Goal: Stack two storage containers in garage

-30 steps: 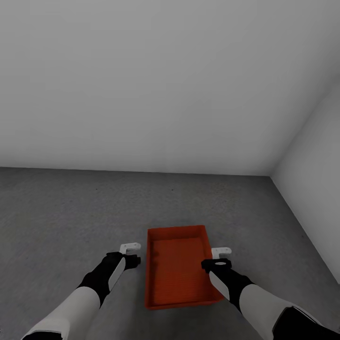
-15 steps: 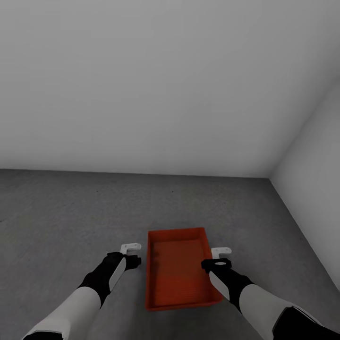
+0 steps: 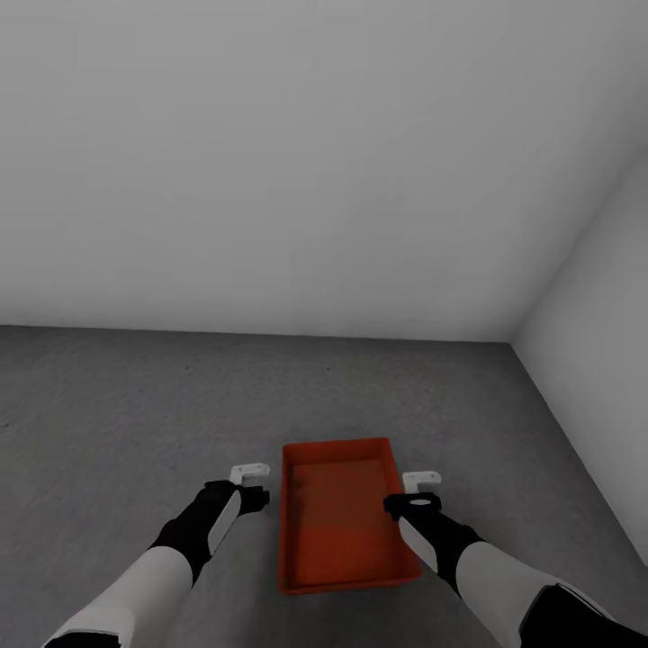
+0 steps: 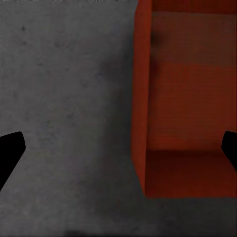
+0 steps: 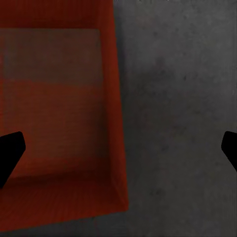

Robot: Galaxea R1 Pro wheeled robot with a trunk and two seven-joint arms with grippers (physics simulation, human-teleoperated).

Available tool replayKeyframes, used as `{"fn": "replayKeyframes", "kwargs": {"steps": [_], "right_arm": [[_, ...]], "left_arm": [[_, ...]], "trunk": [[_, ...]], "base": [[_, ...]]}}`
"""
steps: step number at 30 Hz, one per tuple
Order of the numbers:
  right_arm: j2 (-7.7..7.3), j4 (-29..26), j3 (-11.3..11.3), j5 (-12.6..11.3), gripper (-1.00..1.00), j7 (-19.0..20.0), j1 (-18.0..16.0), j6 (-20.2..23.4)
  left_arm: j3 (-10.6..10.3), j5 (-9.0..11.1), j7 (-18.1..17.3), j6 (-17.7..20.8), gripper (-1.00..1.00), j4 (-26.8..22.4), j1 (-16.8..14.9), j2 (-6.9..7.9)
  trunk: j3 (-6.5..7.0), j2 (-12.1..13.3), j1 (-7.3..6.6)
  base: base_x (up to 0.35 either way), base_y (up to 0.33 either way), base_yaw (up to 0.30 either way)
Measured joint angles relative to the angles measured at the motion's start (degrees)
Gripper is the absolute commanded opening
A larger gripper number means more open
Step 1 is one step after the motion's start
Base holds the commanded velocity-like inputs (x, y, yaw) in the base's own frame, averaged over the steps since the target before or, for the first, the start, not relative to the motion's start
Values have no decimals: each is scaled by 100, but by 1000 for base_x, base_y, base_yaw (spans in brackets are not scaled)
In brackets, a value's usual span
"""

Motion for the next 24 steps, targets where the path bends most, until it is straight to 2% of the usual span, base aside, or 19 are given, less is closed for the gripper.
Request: {"fn": "replayKeyframes", "kwargs": {"steps": [7,13,19,24], "right_arm": [[5,0,0,0,100,0,0,-29],[7,33,4,-9,100,-55,0,-461],[8,74,7,7,100,-482,0,-740],[21,84,7,-10,100,-600,1,-814]], "left_arm": [[0,-7,0,-5,100,0,0,-37],[0,-8,0,-8,100,0,1,-42],[0,-16,8,-19,100,0,-1,-42],[-4,-16,9,-26,100,0,-1,-63]], "trunk": [[126,281,-154],[233,521,-286],[341,762,-417],[431,963,-527]], "base": [[0,0,0],[0,0,0],[0,0,0],[0,0,0]]}}
